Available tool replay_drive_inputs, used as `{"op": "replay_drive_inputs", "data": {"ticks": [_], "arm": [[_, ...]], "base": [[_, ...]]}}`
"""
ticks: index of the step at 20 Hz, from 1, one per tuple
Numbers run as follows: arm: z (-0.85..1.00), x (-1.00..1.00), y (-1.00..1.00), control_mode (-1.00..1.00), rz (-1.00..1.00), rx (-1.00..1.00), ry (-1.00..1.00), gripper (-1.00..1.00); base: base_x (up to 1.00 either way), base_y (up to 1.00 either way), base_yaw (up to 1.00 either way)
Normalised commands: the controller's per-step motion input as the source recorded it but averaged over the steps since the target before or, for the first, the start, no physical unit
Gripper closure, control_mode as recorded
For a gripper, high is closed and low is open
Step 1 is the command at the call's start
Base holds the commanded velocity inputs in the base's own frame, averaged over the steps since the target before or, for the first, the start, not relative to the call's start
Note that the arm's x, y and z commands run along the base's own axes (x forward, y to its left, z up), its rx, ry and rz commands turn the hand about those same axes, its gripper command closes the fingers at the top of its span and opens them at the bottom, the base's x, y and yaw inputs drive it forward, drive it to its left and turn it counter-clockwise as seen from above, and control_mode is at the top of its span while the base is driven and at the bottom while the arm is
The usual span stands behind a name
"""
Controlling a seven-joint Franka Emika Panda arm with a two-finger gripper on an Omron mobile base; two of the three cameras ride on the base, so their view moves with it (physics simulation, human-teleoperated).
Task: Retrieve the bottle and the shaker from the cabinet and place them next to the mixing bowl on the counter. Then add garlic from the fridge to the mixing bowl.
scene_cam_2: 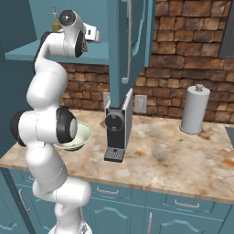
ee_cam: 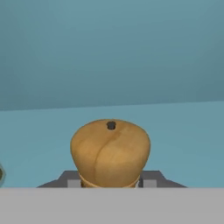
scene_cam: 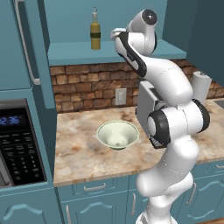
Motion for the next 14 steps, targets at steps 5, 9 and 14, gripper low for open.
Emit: {"op": "replay_drive_inputs", "data": {"ticks": [5, 9, 14], "arm": [[0.00, -0.13, -0.03, -1.00, 0.00, 0.00, -0.02, 1.00], [0.00, -0.57, -0.32, -1.00, 0.00, 0.01, -0.08, 1.00], [0.00, -0.69, -0.28, -1.00, 0.00, 0.00, -0.08, 1.00]], "base": [[0.00, 0.00, 0.00], [0.00, 0.00, 0.00], [0.00, 0.00, 0.00]]}}
